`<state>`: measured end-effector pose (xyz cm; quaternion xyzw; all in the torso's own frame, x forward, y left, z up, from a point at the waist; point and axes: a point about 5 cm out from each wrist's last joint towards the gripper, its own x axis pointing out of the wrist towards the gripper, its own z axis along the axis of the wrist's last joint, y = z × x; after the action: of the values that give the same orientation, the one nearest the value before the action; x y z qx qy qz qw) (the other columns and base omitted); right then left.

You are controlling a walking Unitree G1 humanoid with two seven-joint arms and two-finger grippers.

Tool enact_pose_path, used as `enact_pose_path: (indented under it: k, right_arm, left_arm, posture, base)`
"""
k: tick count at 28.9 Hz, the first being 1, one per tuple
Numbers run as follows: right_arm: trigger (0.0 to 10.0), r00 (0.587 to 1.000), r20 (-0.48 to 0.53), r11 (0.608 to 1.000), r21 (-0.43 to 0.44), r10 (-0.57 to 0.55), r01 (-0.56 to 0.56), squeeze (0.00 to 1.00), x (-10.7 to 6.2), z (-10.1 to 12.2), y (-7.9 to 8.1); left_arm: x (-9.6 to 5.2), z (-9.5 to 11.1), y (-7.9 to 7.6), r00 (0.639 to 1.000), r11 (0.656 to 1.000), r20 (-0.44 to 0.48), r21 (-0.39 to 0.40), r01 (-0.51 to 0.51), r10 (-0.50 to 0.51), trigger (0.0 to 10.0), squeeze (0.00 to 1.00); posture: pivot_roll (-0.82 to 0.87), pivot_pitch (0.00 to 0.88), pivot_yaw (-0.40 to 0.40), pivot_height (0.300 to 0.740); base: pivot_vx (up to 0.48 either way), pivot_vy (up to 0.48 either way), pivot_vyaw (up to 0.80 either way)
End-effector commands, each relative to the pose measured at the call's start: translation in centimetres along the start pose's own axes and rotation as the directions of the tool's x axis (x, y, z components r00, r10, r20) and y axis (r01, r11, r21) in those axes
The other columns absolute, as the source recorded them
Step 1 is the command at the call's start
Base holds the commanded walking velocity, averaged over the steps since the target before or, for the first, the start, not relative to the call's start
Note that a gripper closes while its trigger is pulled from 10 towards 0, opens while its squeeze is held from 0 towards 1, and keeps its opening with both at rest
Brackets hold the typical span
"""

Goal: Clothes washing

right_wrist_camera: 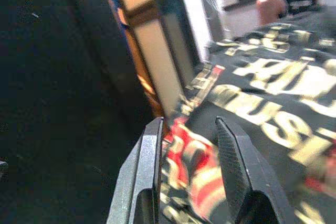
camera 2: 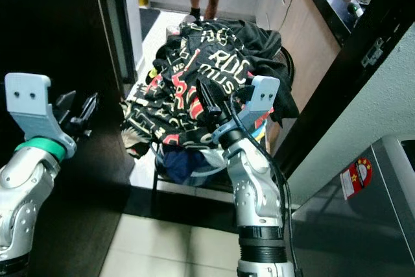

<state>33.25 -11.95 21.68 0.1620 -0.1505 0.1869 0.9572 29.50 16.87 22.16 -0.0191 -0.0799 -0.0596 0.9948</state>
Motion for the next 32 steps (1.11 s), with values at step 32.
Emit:
enact_pose_path:
  k: [32]
  right_arm:
    - [10.0, 0.935, -0.133, 0.938, -0.161, -0.330, 0.308, 0.00, -4.7, -5.5, -5.8]
  left_arm:
    - [-2.5, -8.9, 3.2, 0.962, 0.987, -0.222, 0.010, -0.162, 0.160, 10.0, 0.00]
  posture:
    - [0.04, 0.000, 0.039, 0.740]
  base:
    - [0.000, 0.000, 0.00]
